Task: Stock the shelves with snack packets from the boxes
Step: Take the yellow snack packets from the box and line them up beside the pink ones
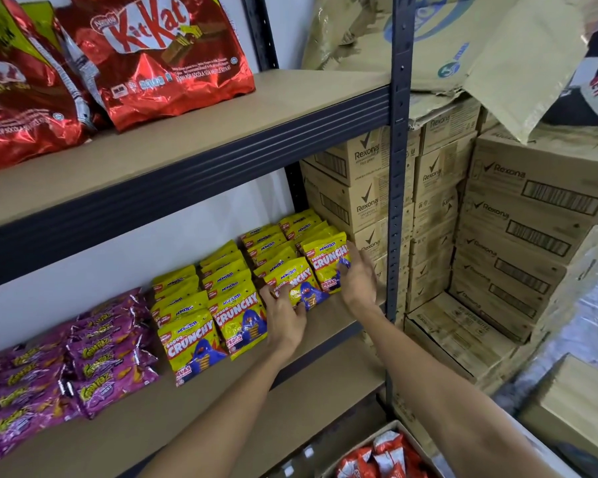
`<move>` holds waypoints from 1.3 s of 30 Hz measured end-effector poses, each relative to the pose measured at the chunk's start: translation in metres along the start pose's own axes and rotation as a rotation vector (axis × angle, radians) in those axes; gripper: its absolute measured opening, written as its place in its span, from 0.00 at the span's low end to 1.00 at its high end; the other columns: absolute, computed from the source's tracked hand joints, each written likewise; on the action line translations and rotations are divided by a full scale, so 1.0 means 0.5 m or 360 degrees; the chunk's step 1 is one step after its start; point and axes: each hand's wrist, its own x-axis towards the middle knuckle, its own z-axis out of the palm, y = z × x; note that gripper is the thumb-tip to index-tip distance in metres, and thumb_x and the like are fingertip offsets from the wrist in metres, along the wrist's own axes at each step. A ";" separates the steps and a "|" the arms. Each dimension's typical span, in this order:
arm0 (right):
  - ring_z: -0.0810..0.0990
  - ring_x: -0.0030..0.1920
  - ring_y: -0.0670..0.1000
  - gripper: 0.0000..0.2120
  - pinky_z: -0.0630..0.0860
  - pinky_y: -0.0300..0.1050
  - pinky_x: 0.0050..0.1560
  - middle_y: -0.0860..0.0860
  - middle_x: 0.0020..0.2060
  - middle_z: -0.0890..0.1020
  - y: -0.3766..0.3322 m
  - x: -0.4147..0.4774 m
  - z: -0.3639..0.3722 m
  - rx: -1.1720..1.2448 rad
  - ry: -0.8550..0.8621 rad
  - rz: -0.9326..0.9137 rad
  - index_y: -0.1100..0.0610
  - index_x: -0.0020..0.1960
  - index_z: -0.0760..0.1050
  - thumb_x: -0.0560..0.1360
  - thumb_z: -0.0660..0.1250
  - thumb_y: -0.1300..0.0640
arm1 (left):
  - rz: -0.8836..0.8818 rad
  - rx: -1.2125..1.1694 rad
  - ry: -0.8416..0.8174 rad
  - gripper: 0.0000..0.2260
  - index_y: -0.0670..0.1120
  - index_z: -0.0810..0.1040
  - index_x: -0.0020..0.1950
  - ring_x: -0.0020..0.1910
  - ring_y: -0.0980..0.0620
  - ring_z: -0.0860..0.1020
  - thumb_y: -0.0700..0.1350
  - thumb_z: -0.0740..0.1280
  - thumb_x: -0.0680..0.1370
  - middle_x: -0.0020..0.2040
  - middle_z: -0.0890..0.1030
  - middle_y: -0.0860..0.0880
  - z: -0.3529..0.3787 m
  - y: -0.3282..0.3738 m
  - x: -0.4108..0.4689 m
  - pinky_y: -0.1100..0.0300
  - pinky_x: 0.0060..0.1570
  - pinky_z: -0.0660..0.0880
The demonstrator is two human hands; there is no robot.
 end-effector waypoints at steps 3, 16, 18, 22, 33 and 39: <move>0.75 0.65 0.56 0.19 0.78 0.53 0.58 0.55 0.67 0.71 0.000 -0.001 -0.001 0.0100 0.0019 -0.0020 0.53 0.73 0.67 0.83 0.61 0.58 | -0.0073 -0.0100 -0.0006 0.20 0.46 0.75 0.65 0.70 0.47 0.69 0.44 0.74 0.75 0.70 0.63 0.44 0.000 0.002 0.009 0.54 0.56 0.80; 0.71 0.71 0.57 0.21 0.75 0.55 0.63 0.54 0.74 0.66 0.023 -0.014 0.002 -0.0149 -0.0162 -0.0024 0.49 0.72 0.70 0.80 0.67 0.52 | 0.0034 0.0593 -0.0057 0.26 0.47 0.69 0.71 0.68 0.48 0.69 0.56 0.70 0.77 0.69 0.66 0.43 -0.015 0.014 0.001 0.53 0.58 0.75; 0.69 0.72 0.58 0.23 0.76 0.57 0.64 0.55 0.76 0.64 0.021 -0.019 0.000 -0.0144 -0.0150 -0.0050 0.49 0.73 0.68 0.80 0.67 0.52 | 0.0040 0.0567 -0.0113 0.27 0.48 0.67 0.73 0.69 0.47 0.67 0.57 0.69 0.77 0.70 0.64 0.43 -0.021 0.015 0.004 0.53 0.60 0.74; 0.63 0.76 0.60 0.27 0.75 0.60 0.66 0.57 0.77 0.62 0.008 -0.044 0.001 -0.0155 -0.0028 -0.0249 0.51 0.75 0.66 0.79 0.69 0.53 | 0.0091 0.0426 -0.0084 0.27 0.47 0.69 0.72 0.69 0.46 0.68 0.57 0.69 0.77 0.69 0.66 0.43 -0.036 0.013 0.006 0.52 0.61 0.75; 0.68 0.72 0.55 0.19 0.74 0.49 0.65 0.54 0.74 0.68 -0.050 -0.209 0.075 0.0091 -0.0179 -0.0705 0.51 0.70 0.71 0.80 0.66 0.55 | 0.0213 0.0157 0.0221 0.09 0.46 0.78 0.57 0.55 0.49 0.76 0.49 0.62 0.81 0.55 0.79 0.48 -0.123 -0.063 -0.092 0.53 0.50 0.77; 0.70 0.71 0.51 0.16 0.72 0.42 0.66 0.53 0.72 0.70 -0.090 -0.331 0.133 0.0155 -0.0358 -0.0923 0.54 0.68 0.73 0.81 0.65 0.57 | 0.0082 0.0251 0.0312 0.10 0.45 0.79 0.54 0.52 0.47 0.76 0.47 0.61 0.82 0.51 0.79 0.48 -0.209 -0.173 -0.172 0.49 0.50 0.76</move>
